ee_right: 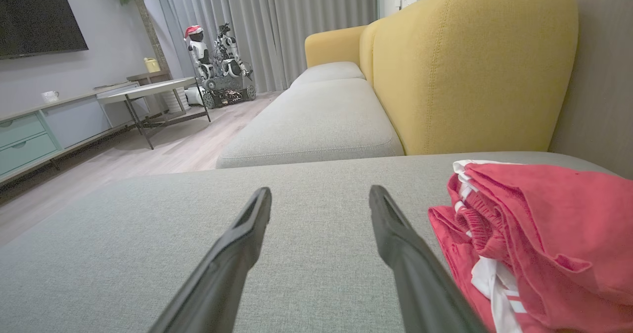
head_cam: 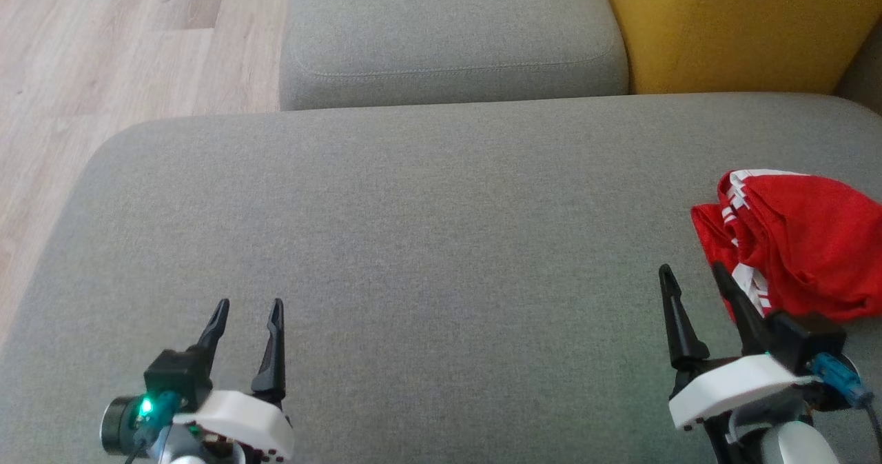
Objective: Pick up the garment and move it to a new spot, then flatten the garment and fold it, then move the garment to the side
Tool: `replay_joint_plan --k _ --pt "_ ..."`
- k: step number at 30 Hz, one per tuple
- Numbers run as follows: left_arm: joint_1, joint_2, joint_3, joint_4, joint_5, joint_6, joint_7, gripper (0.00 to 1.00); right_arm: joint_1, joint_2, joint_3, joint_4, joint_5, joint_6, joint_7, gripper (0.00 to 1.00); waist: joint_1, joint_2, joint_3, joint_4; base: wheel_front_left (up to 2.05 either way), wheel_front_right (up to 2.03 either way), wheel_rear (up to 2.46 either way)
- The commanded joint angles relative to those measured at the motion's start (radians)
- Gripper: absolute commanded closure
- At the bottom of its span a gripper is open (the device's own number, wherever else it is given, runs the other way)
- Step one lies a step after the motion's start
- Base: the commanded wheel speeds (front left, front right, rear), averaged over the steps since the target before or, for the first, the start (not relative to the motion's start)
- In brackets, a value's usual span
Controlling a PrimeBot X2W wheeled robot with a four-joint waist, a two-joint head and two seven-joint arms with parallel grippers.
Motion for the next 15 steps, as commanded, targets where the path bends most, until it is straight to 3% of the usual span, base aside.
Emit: replay_joint_plan --k 1,15 --pt "-0.055 0.016 0.027 -0.033 -0.005 0.004 -0.006 0.00 -0.022 -0.003 0.022 -0.033 0.006 -0.001 0.000 0.00 0.0000 0.0000 0.001 0.001 0.00 0.00 0.00" --pt "-0.065 0.018 0.013 -0.026 -0.010 0.008 -0.010 0.00 -0.026 -0.003 0.015 -0.042 -0.030 -0.001 0.010 0.00 0.0000 0.0000 0.009 0.007 0.00 0.00 0.00"
